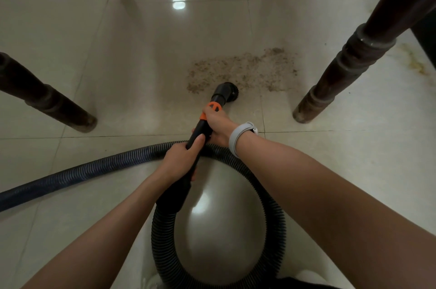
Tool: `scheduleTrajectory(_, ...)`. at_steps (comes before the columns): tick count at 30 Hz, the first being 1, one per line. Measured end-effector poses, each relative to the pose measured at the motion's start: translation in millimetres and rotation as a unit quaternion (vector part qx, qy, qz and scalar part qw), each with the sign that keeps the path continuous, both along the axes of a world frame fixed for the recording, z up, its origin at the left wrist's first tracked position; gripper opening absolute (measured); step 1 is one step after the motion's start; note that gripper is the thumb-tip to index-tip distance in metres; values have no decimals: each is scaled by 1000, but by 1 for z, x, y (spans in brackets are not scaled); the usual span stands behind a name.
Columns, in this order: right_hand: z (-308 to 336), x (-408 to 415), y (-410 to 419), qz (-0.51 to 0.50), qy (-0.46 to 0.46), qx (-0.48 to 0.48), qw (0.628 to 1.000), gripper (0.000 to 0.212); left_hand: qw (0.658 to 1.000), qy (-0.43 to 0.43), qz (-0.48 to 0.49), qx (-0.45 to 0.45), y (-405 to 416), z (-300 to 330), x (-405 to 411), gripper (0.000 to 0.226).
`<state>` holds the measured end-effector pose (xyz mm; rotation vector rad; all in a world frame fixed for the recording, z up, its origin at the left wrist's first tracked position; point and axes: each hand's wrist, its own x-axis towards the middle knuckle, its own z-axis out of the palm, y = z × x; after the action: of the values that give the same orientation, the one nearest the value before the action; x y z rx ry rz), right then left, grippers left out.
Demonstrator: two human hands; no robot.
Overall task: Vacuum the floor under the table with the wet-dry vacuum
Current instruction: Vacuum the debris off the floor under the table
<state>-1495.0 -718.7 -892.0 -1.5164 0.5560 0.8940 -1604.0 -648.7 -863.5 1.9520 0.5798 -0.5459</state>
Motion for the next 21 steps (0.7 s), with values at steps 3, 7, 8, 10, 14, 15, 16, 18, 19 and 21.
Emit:
scheduleTrajectory(3, 2, 0, -11, -11, 7, 4, 1000, 40, 1000, -2, 4, -10, -8, -3, 3, 48)
scheduleTrajectory(7, 2, 6, -24, -32, 9, 19, 999, 48, 1000, -3, -7, -16, -16, -3, 11, 48)
scheduleTrajectory(8, 2, 9, -28, -44, 11, 22, 999, 44, 1000, -5, -10, -17, -18, -3, 13, 48)
scheduleTrajectory(10, 1, 13, -37, -63, 19, 29, 997, 34, 1000, -6, -20, -15, -23, -2, 18, 48)
scheduleTrajectory(14, 2, 18, -53, -78, 29, 43, 996, 22, 999, -4, -45, -4, -31, -2, 27, 49)
scheduleTrajectory(15, 3, 18, -57, -83, 32, 49, 995, 21, 999, -2, -46, -2, -33, -2, 29, 49)
scheduleTrajectory(16, 4, 18, -62, -88, 34, 55, 994, 22, 999, -1, -47, -2, -36, -2, 31, 48)
scheduleTrajectory(18, 6, 18, -69, -95, 34, 65, 993, 20, 998, 0, -55, -6, -41, -2, 34, 47)
scheduleTrajectory(19, 8, 18, -72, -100, 34, 67, 992, 18, 998, 0, -59, -10, -43, -2, 35, 46)
scheduleTrajectory(21, 10, 17, -78, -111, 33, 73, 991, 17, 998, -2, -63, -17, -48, -3, 38, 46)
